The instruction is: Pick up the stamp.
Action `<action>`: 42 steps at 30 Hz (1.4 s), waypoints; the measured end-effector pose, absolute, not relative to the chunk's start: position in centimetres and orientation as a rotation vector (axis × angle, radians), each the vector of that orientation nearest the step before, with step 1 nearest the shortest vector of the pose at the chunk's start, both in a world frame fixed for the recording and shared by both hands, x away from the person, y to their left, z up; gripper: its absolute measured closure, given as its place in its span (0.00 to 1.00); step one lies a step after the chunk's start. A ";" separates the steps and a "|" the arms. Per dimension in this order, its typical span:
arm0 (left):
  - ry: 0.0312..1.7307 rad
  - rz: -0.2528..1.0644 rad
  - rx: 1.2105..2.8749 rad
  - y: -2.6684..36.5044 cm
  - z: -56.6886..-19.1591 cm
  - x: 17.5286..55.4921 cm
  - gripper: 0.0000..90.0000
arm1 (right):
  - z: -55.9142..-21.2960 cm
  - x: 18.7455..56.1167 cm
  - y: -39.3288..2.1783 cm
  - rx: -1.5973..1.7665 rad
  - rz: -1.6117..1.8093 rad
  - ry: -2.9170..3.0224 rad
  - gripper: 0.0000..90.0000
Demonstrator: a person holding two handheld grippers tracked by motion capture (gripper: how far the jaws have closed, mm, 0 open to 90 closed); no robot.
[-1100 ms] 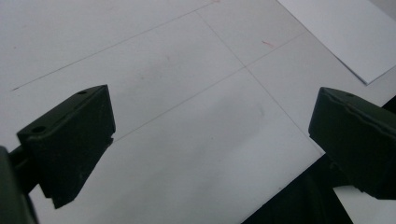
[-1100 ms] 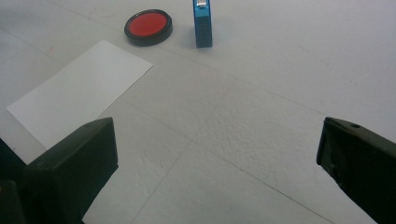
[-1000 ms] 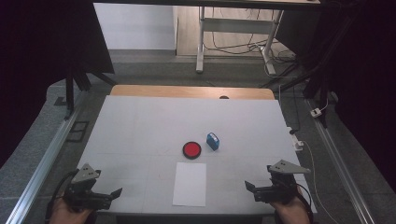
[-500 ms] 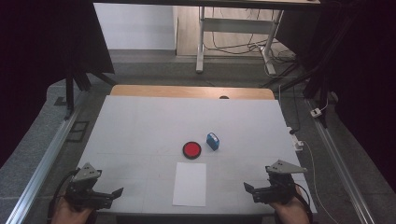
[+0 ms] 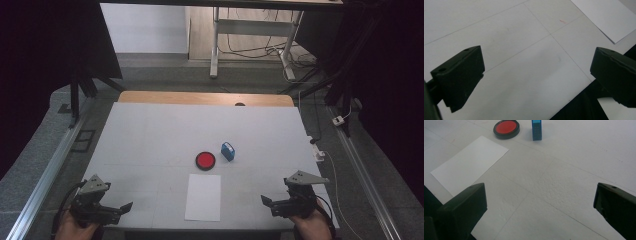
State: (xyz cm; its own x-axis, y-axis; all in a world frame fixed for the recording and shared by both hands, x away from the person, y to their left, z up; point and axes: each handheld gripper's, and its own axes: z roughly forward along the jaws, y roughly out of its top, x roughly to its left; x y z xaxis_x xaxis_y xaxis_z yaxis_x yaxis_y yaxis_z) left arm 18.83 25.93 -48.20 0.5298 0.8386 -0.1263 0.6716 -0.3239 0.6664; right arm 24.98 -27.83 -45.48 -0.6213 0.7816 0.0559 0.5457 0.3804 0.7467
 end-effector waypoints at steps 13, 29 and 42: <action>1.207 0.312 2.107 25.8 -48.2 18.9 0.00 | -45.1 25.1 -27.4 1.076 1.072 2.351 0.00; 1.212 0.314 2.112 25.7 -48.2 18.9 0.00 | -45.0 26.4 -25.9 0.981 1.077 2.387 0.00; 1.212 0.315 2.110 25.7 -48.2 18.9 0.00 | -44.8 27.6 -24.9 0.922 1.156 2.398 0.00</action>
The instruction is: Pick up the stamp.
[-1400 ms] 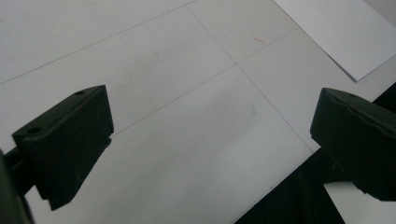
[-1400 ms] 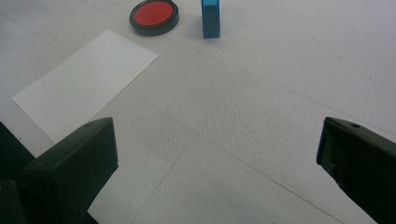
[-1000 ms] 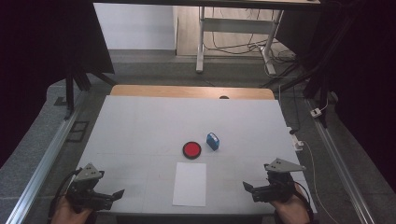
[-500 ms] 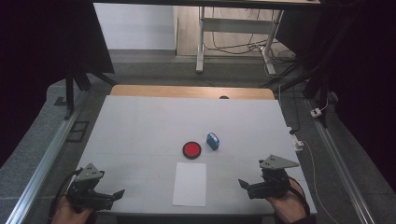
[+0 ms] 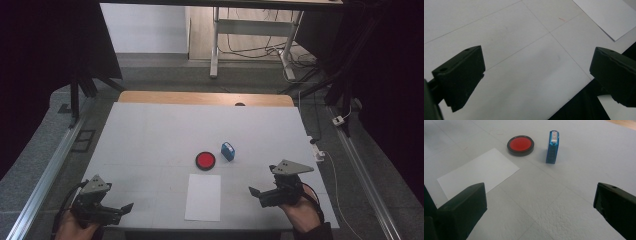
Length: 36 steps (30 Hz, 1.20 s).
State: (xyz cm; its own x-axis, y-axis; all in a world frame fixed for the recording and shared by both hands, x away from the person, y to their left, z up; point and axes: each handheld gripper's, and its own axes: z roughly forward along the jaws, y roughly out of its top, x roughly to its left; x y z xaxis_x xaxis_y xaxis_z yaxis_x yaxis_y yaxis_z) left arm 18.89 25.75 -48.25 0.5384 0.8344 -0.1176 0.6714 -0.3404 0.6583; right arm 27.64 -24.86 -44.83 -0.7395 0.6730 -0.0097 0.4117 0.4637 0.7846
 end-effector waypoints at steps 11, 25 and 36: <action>1.216 0.319 2.112 25.7 -48.3 18.9 0.00 | -45.0 29.1 -23.8 0.964 1.188 2.409 0.00; 1.214 0.317 2.113 25.7 -48.3 18.9 0.00 | -45.6 31.8 -22.1 1.011 1.074 2.431 0.00; 1.217 0.315 2.111 25.8 -48.3 18.9 0.00 | -45.7 33.7 -20.8 1.001 1.038 2.456 0.00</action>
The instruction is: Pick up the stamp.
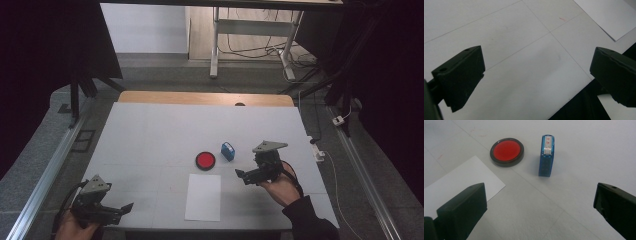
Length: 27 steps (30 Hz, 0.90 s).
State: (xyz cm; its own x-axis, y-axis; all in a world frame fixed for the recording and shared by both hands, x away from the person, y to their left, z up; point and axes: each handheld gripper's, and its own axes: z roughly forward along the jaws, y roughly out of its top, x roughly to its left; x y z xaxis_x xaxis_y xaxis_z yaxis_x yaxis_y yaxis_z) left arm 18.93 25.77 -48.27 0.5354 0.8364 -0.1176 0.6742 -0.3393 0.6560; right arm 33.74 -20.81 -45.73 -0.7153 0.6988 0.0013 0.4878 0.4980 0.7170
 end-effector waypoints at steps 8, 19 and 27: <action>1.217 0.313 2.109 25.8 -48.3 18.9 0.00 | -46.2 35.3 -19.8 0.999 0.995 2.474 0.00; 1.217 0.311 2.108 25.8 -48.3 18.9 0.00 | -46.9 37.2 -18.4 0.981 0.969 2.509 0.00; 1.217 0.309 2.106 25.8 -48.3 18.9 0.00 | -47.2 38.1 -17.5 0.978 0.941 2.513 0.00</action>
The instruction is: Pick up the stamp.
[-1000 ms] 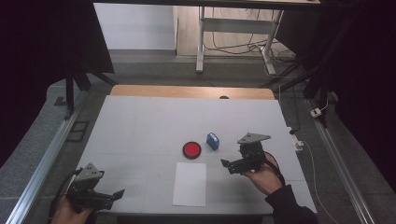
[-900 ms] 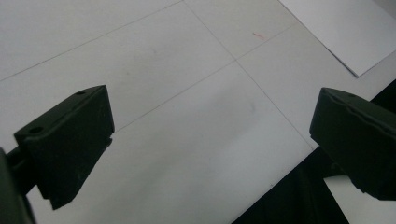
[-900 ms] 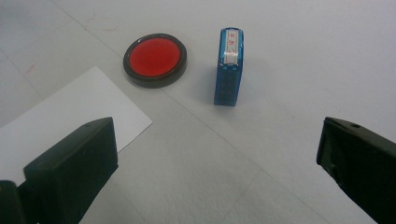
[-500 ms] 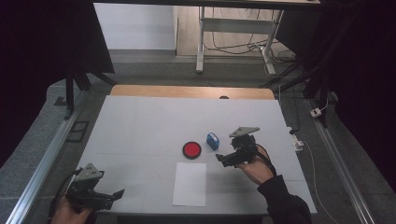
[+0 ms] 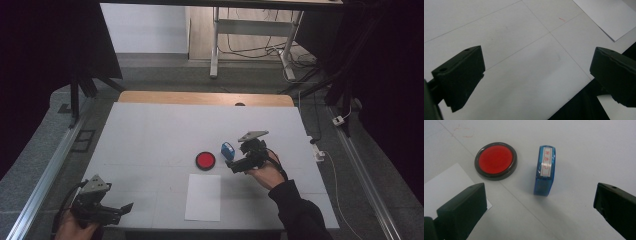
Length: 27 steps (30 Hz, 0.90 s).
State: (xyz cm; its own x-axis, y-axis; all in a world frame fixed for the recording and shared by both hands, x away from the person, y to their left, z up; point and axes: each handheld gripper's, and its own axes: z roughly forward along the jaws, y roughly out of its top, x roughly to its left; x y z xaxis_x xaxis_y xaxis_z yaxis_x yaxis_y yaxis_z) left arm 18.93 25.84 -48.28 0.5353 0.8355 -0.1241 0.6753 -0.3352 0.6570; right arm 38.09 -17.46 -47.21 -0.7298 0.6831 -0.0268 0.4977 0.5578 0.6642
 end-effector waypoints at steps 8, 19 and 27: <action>1.218 0.305 2.105 25.9 -48.3 18.9 0.00 | -47.7 39.3 -16.5 0.969 0.922 2.503 0.00; 1.214 0.303 2.104 25.9 -48.3 18.9 0.00 | -48.7 41.0 -15.1 0.978 0.867 2.481 0.00; 1.213 0.304 2.108 25.8 -48.3 19.0 0.00 | -48.7 41.6 -15.0 0.996 0.857 2.479 0.04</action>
